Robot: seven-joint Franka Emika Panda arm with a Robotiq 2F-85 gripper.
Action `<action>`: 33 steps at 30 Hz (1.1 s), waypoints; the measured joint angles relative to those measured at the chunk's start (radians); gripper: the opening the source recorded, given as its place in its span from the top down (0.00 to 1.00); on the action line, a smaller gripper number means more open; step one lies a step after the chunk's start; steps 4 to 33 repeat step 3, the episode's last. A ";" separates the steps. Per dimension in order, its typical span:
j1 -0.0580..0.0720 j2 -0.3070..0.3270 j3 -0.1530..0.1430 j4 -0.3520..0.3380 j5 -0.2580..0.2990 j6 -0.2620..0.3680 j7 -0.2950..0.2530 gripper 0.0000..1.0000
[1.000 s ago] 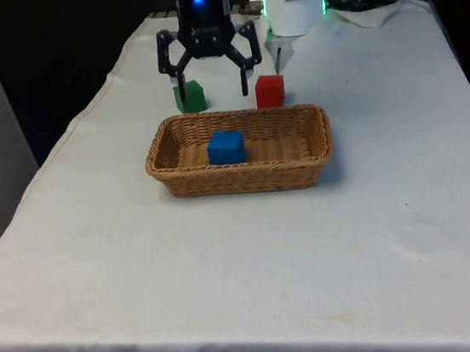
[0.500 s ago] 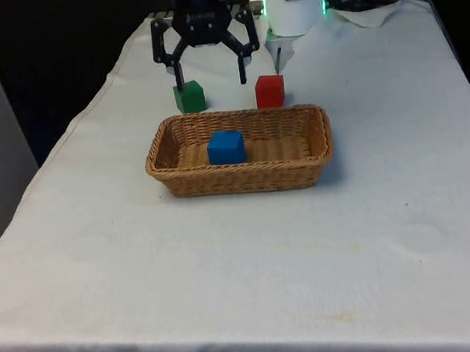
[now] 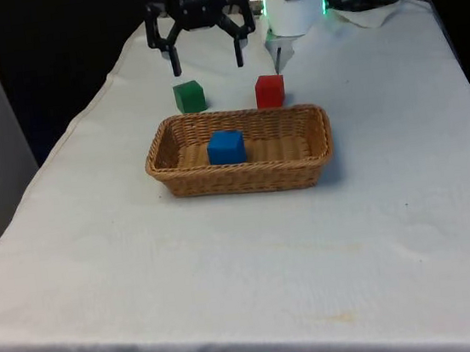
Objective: Pick up the blue cube and place it into the basket.
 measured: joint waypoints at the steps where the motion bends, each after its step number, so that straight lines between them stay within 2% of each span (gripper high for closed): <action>1: 0.000 -0.001 -0.001 0.003 0.000 -0.007 0.000 0.00; 33: 0.000 -0.001 -0.001 0.005 0.000 -0.010 0.000 0.00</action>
